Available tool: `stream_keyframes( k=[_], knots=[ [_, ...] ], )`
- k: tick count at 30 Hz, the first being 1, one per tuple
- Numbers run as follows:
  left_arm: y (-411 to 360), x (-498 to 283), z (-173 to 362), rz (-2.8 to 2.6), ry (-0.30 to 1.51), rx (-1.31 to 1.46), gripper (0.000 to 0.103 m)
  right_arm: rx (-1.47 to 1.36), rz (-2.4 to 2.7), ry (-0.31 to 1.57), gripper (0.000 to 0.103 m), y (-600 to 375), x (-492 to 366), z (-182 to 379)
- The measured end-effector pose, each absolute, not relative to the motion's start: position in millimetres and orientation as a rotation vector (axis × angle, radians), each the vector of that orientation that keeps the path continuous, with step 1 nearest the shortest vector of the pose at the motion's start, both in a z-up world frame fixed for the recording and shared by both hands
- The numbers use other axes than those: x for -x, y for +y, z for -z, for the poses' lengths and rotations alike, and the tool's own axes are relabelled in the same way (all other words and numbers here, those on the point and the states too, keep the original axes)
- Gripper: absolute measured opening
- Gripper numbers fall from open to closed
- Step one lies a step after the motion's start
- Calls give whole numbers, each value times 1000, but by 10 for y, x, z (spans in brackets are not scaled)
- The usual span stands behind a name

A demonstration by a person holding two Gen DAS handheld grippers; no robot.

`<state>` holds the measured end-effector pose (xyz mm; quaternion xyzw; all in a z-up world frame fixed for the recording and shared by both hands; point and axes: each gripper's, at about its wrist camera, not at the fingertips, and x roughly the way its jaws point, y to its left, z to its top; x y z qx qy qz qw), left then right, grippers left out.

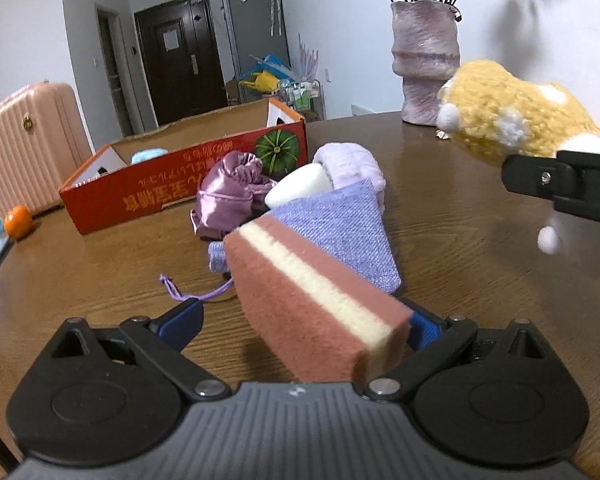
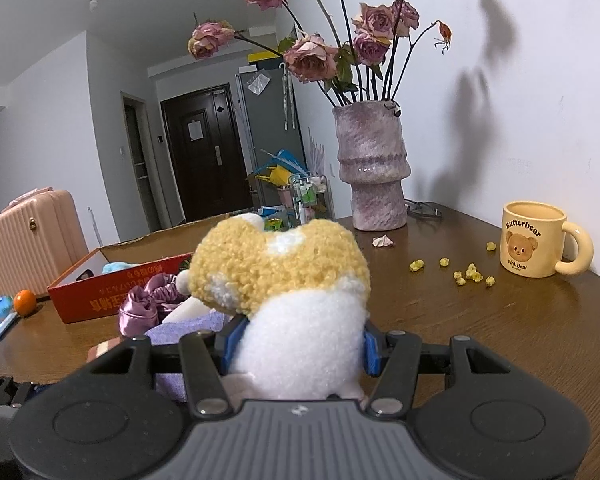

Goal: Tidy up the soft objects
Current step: 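Grasp the pink-and-cream sponge with the left gripper while the right gripper holds the plush, then carry the pink sponge and plush toy with both grippers toward the orange box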

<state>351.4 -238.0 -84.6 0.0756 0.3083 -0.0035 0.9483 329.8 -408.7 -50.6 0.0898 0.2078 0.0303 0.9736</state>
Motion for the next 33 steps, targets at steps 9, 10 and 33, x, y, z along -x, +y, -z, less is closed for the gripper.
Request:
stream_keyframes(
  k=[9,10,33],
  knots=[
    [-2273,-3504,874,31,653,-121,74,-174,-64,447,55,-4068,-3352,556],
    [-2251,-3504,879,30,658,-114,70,-174,-63,450,55,-4067,-3357,561],
    [-1735,-3249,767,72,614,-27,32,-177,-66,474,55,-4007,-3427,685]
  ],
)
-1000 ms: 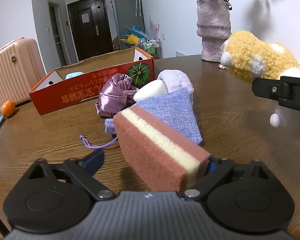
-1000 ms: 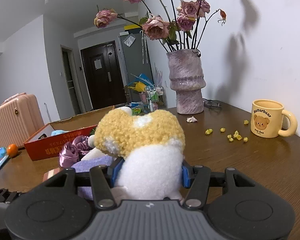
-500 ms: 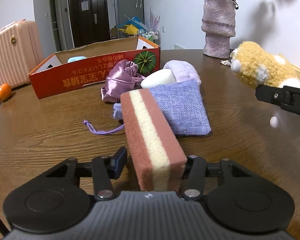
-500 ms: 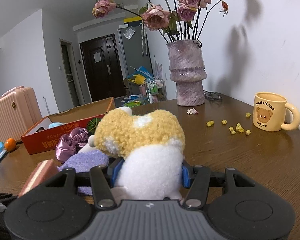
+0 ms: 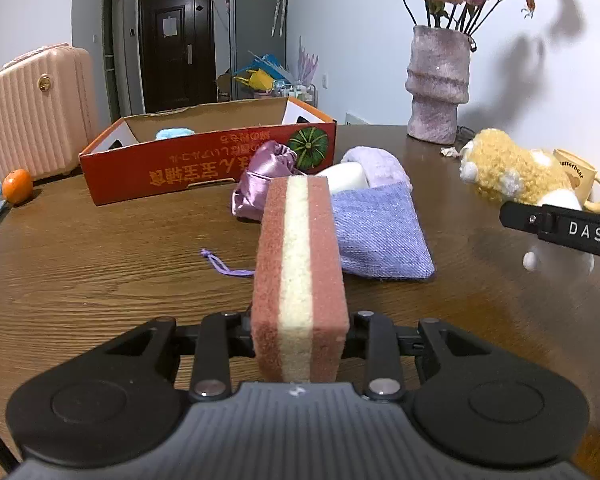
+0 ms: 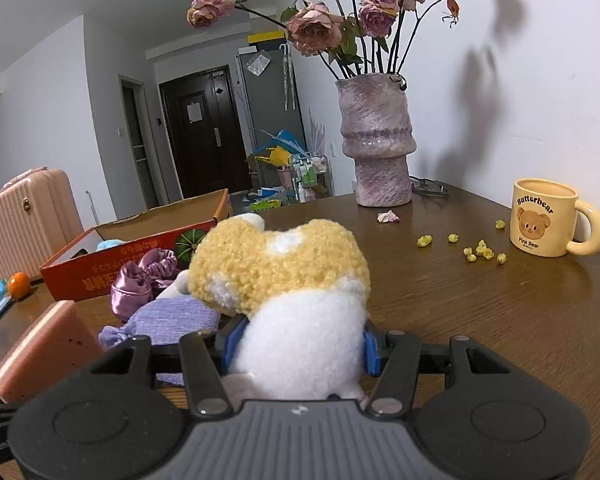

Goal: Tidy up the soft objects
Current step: 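Carry the pink sponge and plush toy with both grippers toward the orange box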

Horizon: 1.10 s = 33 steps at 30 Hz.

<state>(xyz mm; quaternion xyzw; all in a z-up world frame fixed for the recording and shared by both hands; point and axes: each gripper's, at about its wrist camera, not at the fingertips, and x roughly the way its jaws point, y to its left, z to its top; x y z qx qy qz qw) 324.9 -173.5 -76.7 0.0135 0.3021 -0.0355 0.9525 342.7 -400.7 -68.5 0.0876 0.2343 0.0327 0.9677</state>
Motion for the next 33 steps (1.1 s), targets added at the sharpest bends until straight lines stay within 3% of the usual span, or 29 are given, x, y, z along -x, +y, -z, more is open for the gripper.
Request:
stream_keyframes(
  k=[33],
  knots=[
    [-793,-3114,474,-49,478,78,32,-104,-151,312,55,-2979,-3237,591]
  ],
)
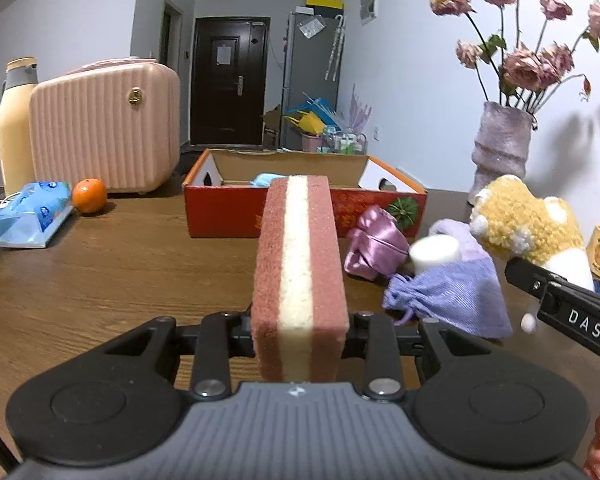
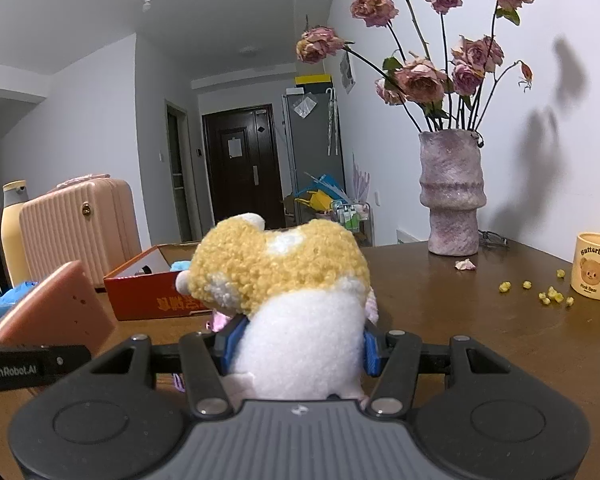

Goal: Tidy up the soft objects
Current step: 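Carry the pink sponge and plush toy with both grippers toward the orange box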

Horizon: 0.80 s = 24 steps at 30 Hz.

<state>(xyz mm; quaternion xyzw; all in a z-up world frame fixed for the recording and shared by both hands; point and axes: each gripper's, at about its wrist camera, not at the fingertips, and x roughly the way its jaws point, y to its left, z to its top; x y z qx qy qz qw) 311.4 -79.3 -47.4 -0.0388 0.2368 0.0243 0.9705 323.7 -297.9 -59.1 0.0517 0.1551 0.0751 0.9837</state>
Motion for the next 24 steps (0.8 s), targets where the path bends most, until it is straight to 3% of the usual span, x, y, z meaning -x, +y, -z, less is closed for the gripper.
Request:
stream_keyframes(
  k=[24],
  knots=[
    [-431,-3688,317,-95,415,131,32,-89,-167,251,55,-2482,-3678,549]
  ],
)
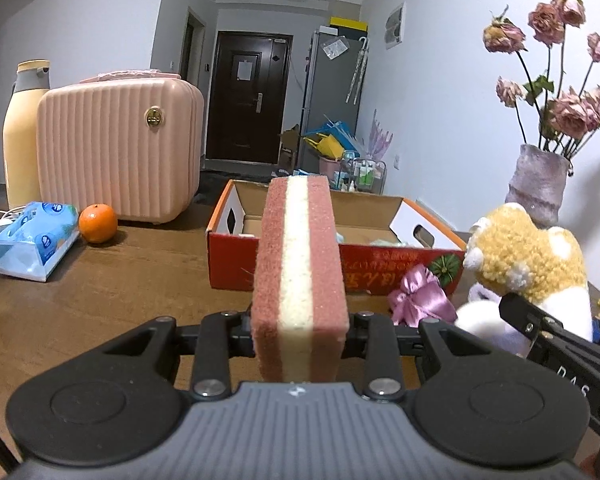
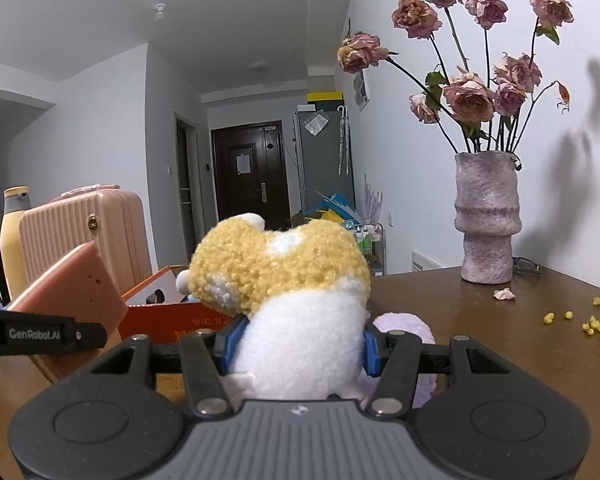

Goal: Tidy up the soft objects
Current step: 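Carry the pink sponge and plush toy with both grippers toward the orange box, then lower the pink sponge and yellow plush with both grippers into the orange box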

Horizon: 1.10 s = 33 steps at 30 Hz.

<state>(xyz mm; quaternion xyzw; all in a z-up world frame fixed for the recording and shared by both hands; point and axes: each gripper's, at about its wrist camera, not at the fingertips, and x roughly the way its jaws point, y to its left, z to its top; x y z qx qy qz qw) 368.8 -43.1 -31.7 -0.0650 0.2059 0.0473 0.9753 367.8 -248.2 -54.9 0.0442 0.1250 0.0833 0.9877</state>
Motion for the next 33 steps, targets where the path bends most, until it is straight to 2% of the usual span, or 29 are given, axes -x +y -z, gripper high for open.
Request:
stream_keyframes(
  k=[33],
  knots=[
    [-199,-4502,57,-108,341,240,32,-105,-167,270,55,-2221,-4589,315]
  ],
)
